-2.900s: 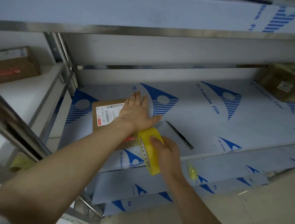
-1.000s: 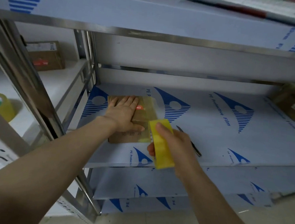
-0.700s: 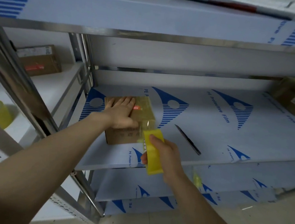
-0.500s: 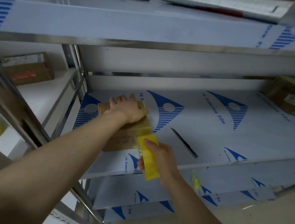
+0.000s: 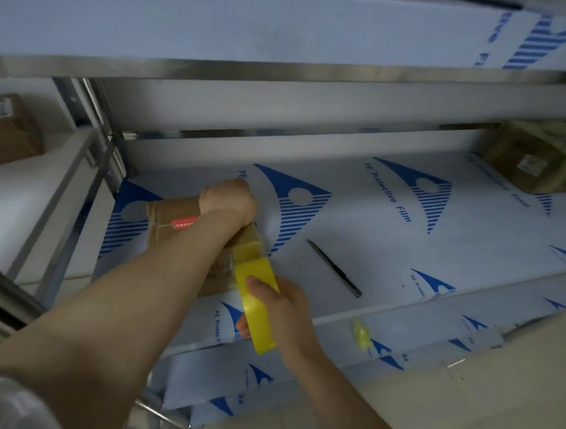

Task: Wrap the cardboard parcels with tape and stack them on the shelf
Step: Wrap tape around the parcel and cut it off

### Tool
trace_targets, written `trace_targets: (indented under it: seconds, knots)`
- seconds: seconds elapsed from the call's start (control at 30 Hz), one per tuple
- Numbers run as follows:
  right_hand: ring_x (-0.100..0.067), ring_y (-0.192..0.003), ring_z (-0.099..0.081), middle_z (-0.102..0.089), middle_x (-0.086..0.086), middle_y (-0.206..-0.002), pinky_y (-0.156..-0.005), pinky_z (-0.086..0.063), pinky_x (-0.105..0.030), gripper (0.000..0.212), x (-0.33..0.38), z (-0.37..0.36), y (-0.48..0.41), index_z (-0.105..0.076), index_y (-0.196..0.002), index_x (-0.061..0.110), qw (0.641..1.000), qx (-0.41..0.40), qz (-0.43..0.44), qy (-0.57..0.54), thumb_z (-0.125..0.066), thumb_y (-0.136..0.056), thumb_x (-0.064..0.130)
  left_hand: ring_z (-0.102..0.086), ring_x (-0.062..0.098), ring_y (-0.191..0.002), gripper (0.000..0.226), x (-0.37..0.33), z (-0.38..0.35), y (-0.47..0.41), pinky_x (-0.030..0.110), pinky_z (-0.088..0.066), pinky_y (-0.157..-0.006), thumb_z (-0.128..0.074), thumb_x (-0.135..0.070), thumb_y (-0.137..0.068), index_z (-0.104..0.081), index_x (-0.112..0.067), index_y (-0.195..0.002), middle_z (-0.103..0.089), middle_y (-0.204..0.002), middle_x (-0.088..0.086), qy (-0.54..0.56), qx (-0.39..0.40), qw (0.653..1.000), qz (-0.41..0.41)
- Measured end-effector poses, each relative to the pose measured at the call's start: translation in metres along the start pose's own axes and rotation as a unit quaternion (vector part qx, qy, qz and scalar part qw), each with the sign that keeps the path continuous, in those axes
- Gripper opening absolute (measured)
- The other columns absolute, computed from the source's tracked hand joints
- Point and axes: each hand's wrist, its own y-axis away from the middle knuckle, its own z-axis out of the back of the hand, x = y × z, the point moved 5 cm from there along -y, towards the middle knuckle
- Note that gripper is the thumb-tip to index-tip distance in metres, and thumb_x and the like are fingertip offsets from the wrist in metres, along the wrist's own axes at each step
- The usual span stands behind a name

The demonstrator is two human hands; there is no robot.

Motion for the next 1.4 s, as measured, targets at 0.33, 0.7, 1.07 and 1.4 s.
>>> trace_targets:
  seconds: [0.33,0.7,1.07,1.4]
  knots:
    - [-0.019,-0.043,-0.061,-0.065,-0.010,-0.052,-0.054,-0.054,-0.030,0.031,0.005,0.000,-0.007,-0.064,-0.093,-0.001,1.000,0.009,-0.018,0.010,-0.062,-0.088,0.030,-0.003,0.025,-0.146,0.093,0.002,-0.005,0.025,0.058,0.004,-0.112,-0.042,-0.066,-0.082,-0.006,-0.017,-0.152,-0.003,-0.160,0.009,-0.060,0.121,0.988,-0.077]
    - [-0.018,-0.044,-0.061,-0.065,-0.008,-0.051,-0.054,-0.054,-0.029,0.032,0.003,0.000,-0.008,-0.063,-0.093,0.000,1.000,-0.002,-0.013,0.017,-0.062,-0.087,0.032,-0.034,0.032,-0.130,0.061,-0.001,0.001,0.029,0.047,-0.024,-0.107,-0.046,-0.046,-0.085,-0.044,-0.016,-0.139,-0.038,-0.141,0.012,-0.060,0.058,0.994,-0.072]
    - [-0.017,-0.042,-0.061,-0.065,-0.008,-0.050,-0.050,-0.054,-0.026,0.028,0.002,-0.001,-0.006,-0.063,-0.089,0.002,1.000,-0.002,-0.017,0.020,-0.061,-0.088,0.030,-0.028,0.020,-0.140,0.054,-0.009,0.001,0.040,0.048,-0.014,-0.115,-0.027,-0.043,-0.099,-0.071,-0.011,-0.095,-0.056,-0.133,0.012,-0.057,-0.001,0.987,-0.153]
    - [-0.020,-0.042,-0.059,-0.064,-0.011,-0.050,-0.049,-0.052,-0.027,0.029,0.006,0.001,-0.003,-0.062,-0.093,-0.002,1.000,-0.019,-0.012,0.015,-0.060,-0.089,0.027,-0.032,0.036,-0.126,0.051,-0.013,0.006,0.042,0.052,-0.025,-0.103,-0.039,-0.038,-0.085,-0.054,-0.015,-0.128,-0.039,-0.137,0.012,-0.127,0.087,0.982,-0.107]
